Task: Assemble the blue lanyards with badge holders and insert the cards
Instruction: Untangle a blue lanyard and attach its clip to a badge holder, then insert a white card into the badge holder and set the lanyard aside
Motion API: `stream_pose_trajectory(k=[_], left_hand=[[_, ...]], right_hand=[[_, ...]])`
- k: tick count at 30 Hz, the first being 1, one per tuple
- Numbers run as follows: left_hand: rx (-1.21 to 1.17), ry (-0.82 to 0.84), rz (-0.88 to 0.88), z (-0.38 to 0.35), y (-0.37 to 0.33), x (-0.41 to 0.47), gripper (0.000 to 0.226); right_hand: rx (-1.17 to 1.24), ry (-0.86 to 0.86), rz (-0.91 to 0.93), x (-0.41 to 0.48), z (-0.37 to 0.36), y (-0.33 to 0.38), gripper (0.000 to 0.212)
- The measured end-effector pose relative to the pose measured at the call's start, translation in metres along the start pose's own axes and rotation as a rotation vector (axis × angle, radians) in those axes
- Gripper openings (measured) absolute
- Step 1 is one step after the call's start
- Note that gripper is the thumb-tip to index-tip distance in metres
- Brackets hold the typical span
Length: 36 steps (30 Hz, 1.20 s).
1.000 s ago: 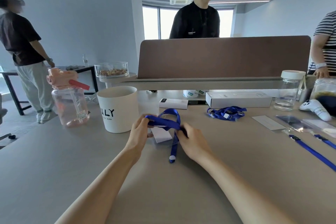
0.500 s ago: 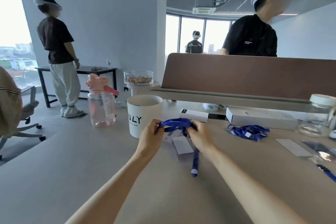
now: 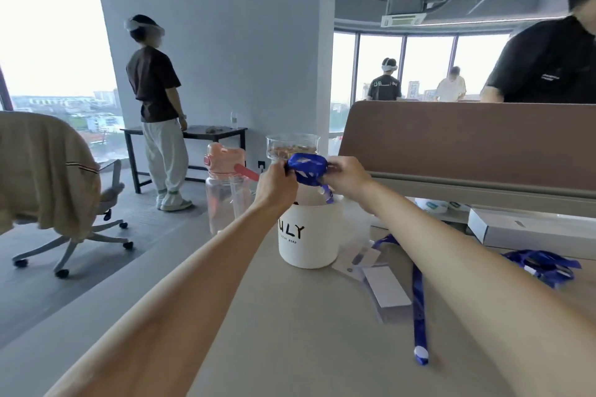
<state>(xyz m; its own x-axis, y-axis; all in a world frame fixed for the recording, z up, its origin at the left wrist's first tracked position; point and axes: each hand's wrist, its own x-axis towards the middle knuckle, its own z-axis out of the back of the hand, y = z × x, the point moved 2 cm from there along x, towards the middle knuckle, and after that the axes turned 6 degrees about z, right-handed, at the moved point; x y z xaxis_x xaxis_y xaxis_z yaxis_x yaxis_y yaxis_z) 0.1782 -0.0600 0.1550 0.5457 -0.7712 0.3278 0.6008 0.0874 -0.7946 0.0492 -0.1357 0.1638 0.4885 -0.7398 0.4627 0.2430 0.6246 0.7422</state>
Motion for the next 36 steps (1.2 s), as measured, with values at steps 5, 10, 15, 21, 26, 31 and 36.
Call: stream_pose_trajectory(k=[5, 10, 15, 21, 26, 31, 36], left_hand=[[0.023, 0.14, 0.067, -0.002, 0.006, 0.004, 0.056], [0.158, 0.087, -0.034, -0.013, 0.0, -0.009, 0.05], [0.211, 0.086, -0.169, -0.046, -0.028, -0.041, 0.037], [0.088, 0.285, -0.219, -0.14, -0.056, -0.1, 0.033], [0.029, 0.549, -0.278, -0.257, -0.068, -0.175, 0.035], [0.276, 0.563, -0.457, -0.32, -0.074, -0.19, 0.043], [0.362, 0.549, -0.525, -0.345, -0.085, -0.171, 0.053]], right_hand=[[-0.269, 0.065, -0.06, 0.002, 0.005, -0.021, 0.046], [-0.327, -0.076, -0.095, -0.026, 0.032, -0.033, 0.029], [-0.393, -0.142, -0.167, -0.077, 0.071, -0.066, 0.018], [-0.542, -0.234, -0.252, -0.169, 0.139, -0.126, 0.02], [-0.919, -0.203, -0.292, -0.251, 0.192, -0.182, 0.018], [-0.923, -0.194, -0.354, -0.263, 0.223, -0.206, 0.047], [-0.832, -0.092, -0.398, -0.245, 0.218, -0.222, 0.056]])
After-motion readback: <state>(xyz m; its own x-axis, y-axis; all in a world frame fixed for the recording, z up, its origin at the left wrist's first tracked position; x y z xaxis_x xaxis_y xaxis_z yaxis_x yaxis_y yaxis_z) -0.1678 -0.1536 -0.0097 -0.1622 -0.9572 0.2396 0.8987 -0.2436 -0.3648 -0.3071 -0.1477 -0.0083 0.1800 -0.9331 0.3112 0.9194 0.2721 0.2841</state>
